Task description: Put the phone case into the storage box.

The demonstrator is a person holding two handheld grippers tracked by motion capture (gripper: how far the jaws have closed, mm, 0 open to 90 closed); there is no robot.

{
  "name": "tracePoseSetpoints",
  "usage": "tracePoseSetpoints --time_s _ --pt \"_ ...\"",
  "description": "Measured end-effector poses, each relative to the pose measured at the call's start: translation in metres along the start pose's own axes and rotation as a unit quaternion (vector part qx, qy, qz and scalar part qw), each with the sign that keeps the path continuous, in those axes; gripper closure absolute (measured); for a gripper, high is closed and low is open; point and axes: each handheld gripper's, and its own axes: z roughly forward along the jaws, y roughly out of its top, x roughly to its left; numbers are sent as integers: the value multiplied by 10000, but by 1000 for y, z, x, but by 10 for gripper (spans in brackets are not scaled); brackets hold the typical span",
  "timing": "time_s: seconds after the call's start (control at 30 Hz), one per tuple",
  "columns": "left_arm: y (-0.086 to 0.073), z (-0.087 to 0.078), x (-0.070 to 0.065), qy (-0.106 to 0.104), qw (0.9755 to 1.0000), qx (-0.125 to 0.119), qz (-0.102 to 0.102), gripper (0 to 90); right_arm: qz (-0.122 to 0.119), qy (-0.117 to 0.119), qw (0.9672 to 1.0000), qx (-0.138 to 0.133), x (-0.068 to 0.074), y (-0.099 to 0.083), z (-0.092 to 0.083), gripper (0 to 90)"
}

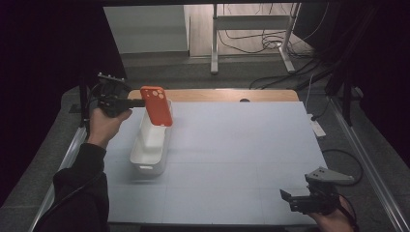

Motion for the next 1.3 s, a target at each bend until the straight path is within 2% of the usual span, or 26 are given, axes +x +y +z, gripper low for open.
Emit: tracePoseSetpoints --time_s 0.47,1.3 --pt "8 2 15 285 9995 -83 -147 893 -32 11 10000 31 0 0 1 0" --pt "12 25 36 676 9969 -136 -370 893 -78 59 9999 45 1 0 1 0"
